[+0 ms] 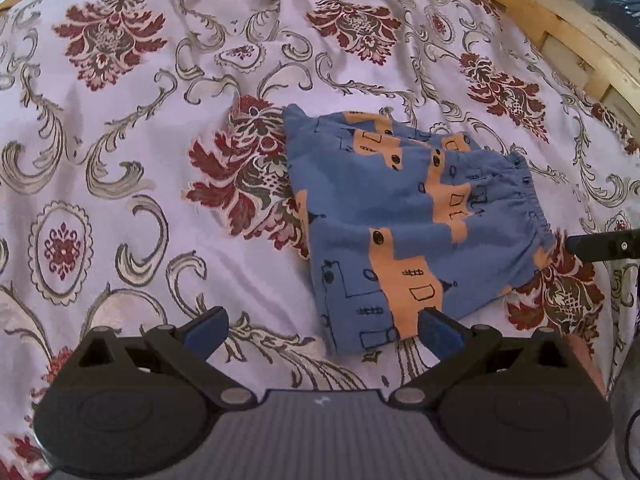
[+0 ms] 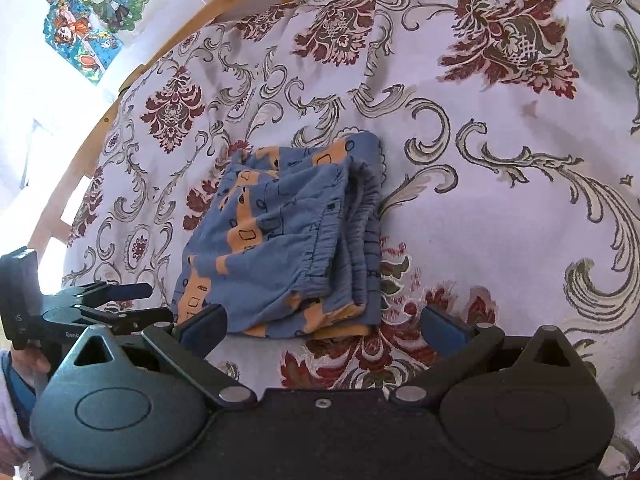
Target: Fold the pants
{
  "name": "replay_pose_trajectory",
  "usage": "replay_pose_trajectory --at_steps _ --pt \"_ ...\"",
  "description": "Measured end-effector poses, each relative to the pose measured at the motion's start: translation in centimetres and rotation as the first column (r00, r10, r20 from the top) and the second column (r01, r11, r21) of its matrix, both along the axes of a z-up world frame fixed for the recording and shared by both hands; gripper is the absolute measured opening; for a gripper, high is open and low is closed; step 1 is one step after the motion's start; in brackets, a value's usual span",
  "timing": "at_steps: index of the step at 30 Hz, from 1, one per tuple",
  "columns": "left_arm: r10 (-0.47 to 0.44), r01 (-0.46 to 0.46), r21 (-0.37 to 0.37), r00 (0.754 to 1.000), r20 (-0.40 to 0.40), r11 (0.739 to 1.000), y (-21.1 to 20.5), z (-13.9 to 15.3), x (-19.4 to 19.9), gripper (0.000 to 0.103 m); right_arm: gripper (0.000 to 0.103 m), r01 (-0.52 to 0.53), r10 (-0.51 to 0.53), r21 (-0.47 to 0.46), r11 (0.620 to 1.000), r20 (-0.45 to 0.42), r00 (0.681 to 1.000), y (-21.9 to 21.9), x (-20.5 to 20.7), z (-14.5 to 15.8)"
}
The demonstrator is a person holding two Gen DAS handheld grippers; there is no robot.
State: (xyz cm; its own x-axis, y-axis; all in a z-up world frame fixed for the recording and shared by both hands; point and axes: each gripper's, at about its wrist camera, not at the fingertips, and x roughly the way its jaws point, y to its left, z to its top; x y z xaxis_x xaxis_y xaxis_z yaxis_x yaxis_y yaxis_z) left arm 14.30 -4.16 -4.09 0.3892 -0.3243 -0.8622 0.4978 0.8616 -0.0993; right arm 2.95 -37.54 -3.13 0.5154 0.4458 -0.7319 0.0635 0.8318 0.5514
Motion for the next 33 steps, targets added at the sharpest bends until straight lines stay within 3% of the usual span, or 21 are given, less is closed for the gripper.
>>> replay_pose_trajectory --at_steps 6,11,15,19,26,33 --pt "0.009 -0.009 -0.003 1.000 -0.007 1.000 0.0 -0.1 0.3 0.103 0.102 -0.027 0.028 -0.012 1.000 0.023 0.999 -0.2 1.0 -0.2" --pt "0.012 -0.012 -0.007 1.000 0.029 1.000 -0.1 0.0 0.5 0.103 0.102 0.005 -0.008 0.055 0.998 0.050 0.999 -0.7 1.5 -1.4" --pt "0.050 -0.042 -0.111 0.996 0.073 0.993 0.1 0.2 1.3 0.103 0.102 0.008 -0.017 0.077 0.997 0.122 0.992 -1.3 2.2 -1.5" --pt "0.082 -0.070 -0.170 0.995 0.062 0.983 -0.5 -0.5 2.8 0.103 0.102 0.011 -0.033 0.133 0.991 0.167 0.985 -2.1 3.0 -2.2" --pt "0.138 -0.133 -0.215 0.990 0.011 0.968 -1.0 -2.3 5.1 0.103 0.102 0.008 -0.055 0.211 0.978 0.219 0.974 -3.1 5.1 -3.7" --pt "0.107 -0.101 -0.226 0.994 0.012 0.969 -1.3 -2.5 4.9 0.103 0.088 0.004 -0.049 0.213 0.977 0.210 0.976 -2.8 5.1 -4.2"
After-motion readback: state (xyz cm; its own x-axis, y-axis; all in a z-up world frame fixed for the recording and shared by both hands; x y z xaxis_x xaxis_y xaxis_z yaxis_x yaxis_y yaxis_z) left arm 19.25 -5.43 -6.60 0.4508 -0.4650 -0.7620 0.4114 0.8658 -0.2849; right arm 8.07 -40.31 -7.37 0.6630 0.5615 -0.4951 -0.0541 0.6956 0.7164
